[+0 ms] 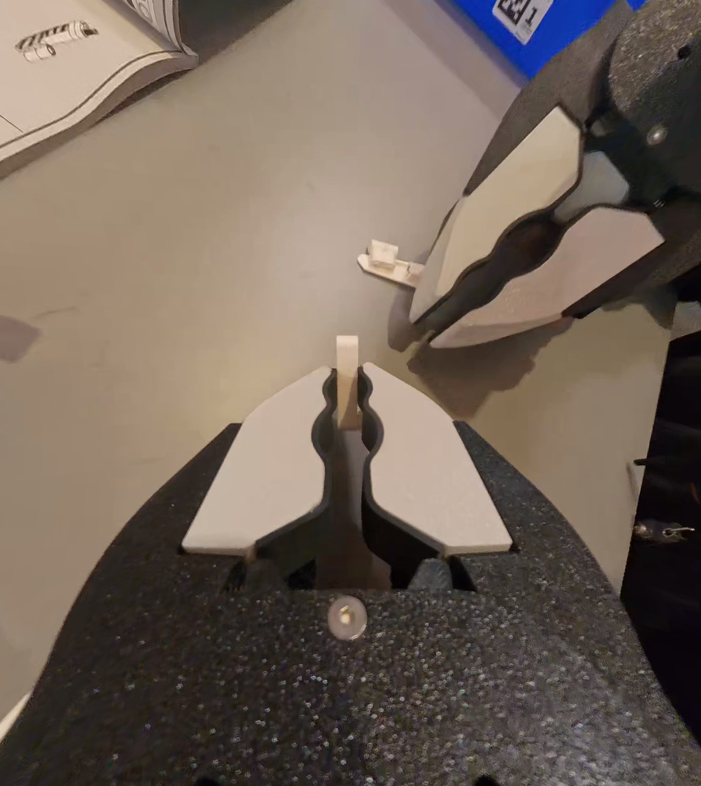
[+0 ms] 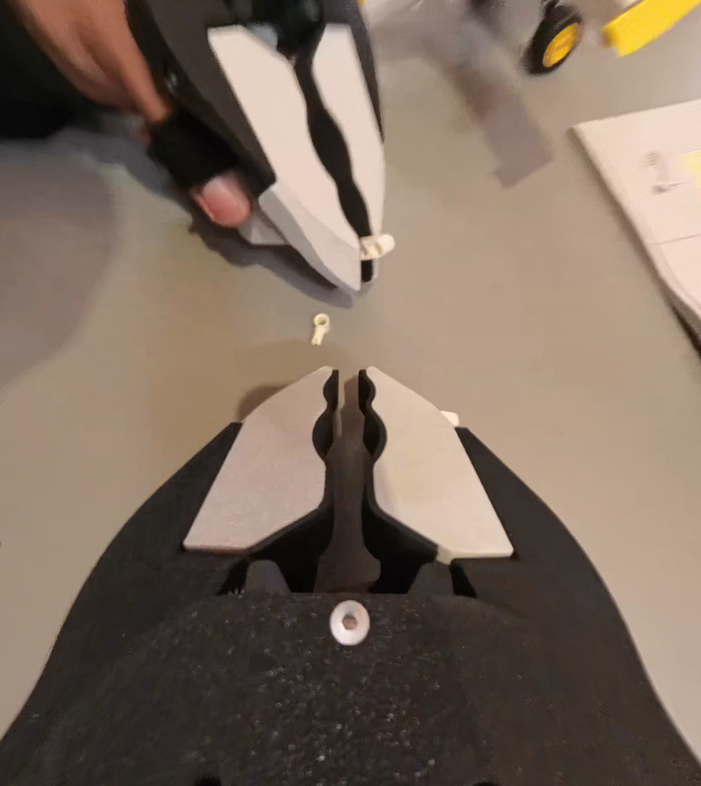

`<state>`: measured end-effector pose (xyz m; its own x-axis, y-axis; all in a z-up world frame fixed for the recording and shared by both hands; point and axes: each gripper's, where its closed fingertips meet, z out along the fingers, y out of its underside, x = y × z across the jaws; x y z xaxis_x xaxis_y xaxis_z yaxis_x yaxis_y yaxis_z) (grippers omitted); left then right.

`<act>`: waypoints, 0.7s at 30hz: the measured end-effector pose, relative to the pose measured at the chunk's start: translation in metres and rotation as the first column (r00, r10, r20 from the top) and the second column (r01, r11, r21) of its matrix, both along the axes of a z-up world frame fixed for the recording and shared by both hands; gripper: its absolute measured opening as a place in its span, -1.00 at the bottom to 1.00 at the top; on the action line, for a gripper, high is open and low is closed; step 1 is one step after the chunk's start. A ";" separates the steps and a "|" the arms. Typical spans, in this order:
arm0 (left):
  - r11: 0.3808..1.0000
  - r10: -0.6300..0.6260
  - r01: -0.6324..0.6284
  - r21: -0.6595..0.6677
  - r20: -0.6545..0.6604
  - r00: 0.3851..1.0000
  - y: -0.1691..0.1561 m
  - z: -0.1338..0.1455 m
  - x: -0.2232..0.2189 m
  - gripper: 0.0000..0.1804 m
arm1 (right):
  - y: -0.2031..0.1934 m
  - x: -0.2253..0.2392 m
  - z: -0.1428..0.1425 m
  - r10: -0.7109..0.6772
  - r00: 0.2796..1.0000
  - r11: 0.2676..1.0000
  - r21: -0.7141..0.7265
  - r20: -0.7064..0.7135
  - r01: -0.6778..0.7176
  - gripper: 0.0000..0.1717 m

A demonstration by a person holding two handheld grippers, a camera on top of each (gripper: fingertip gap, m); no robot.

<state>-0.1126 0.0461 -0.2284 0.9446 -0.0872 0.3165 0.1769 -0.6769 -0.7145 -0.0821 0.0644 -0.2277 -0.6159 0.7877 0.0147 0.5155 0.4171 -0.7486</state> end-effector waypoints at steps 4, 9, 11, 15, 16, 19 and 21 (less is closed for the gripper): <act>1.000 0.000 0.002 0.023 -0.073 0.997 -0.005 0.004 -0.002 -0.91 | -0.014 -0.007 -0.012 0.067 0.997 0.985 0.156 0.029 -0.071 -0.88; 0.998 0.022 -0.019 0.064 -0.051 0.998 -0.009 0.006 -0.009 -0.91 | -0.021 -0.016 -0.013 0.195 0.980 0.955 0.220 0.045 -0.200 -0.80; 0.998 0.029 -0.026 0.066 -0.047 0.998 -0.011 0.006 -0.011 -0.91 | -0.028 -0.016 -0.006 0.221 0.973 0.957 0.179 0.069 -0.230 -0.79; 0.997 0.018 -0.014 0.070 -0.060 0.998 -0.013 0.007 -0.009 -0.91 | -0.030 -0.016 -0.010 0.215 0.966 0.948 0.206 0.141 -0.241 -0.76; 0.998 0.010 -0.006 0.068 -0.061 0.998 -0.014 0.006 -0.008 -0.91 | -0.026 -0.016 -0.012 0.220 0.966 0.939 0.241 0.135 -0.247 -0.76; 0.998 -0.007 0.011 0.062 -0.054 0.999 -0.015 0.005 -0.004 -0.91 | -0.021 -0.020 -0.006 0.310 0.948 0.909 0.268 0.074 -0.318 -0.76; 0.998 -0.013 0.016 0.059 -0.053 0.999 -0.015 0.004 -0.004 -0.91 | -0.023 -0.018 -0.002 0.423 0.905 0.869 0.267 0.038 -0.417 -0.76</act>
<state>-0.1161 0.0307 -0.2242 0.9581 -0.1187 0.2607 0.1286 -0.6349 -0.7618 -0.1001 0.0414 -0.2294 -0.8849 0.4202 0.2009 0.2331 0.7729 -0.5902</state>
